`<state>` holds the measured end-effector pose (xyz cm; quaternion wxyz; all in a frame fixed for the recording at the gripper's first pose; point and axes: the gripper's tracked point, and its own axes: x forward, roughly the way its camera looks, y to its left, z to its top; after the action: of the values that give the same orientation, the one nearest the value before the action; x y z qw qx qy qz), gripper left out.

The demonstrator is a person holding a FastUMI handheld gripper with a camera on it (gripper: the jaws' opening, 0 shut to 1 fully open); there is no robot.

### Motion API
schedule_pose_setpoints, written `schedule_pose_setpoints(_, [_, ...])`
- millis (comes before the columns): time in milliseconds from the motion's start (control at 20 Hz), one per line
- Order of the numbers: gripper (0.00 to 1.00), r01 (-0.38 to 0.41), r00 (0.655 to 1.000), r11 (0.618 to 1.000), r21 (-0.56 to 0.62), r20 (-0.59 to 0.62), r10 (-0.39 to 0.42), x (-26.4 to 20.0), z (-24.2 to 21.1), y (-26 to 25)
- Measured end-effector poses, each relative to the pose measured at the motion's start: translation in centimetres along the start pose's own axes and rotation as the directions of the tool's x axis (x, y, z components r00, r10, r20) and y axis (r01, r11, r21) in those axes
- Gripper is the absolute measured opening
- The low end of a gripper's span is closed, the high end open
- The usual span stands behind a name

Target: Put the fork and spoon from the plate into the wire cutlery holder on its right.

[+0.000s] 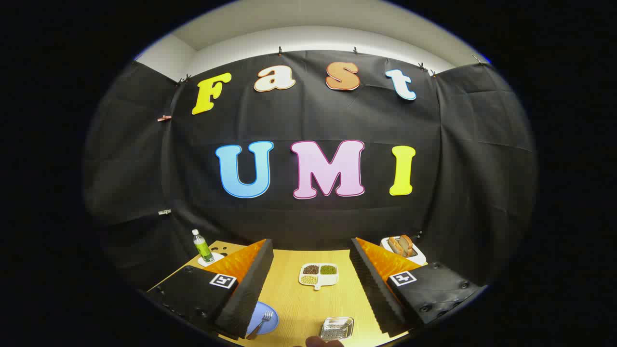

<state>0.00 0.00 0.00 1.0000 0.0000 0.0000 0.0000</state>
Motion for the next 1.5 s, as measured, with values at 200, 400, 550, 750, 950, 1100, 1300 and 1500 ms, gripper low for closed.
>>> schedule_pose_setpoints(200, [0.99,-0.01,1.0,1.0,-0.005,-0.019,0.009,-0.2,-0.6,0.7])
schedule_pose_setpoints(400, [0.99,0.003,0.999,1.0,-0.03,-0.041,-0.004,-0.4,-1.3,0.7])
schedule_pose_setpoints(550, [0.99,0.005,0.999,1.0,-0.03,-0.047,-0.006,-0.5,-1.6,0.9])
schedule_pose_setpoints(750, [0.99,-0.005,0.998,1.0,-0.028,-0.055,0.003,-0.5,-1.9,1.3])
schedule_pose_setpoints(950, [0.99,-0.02,0.997,1.0,-0.016,-0.069,0.019,-0.4,-2.5,2.0])
schedule_pose_setpoints(1100, [0.99,-0.043,0.993,0.999,-0.012,-0.112,0.041,0.1,-4.4,3.1])
schedule_pose_setpoints(1300, [1.0,-0.115,0.969,0.993,-0.001,-0.219,0.112,0.6,-8.7,6.1])
schedule_pose_setpoints(1500, [1.0,-0.177,0.922,0.984,-0.02,-0.353,0.159,0.8,-14.3,9.2])
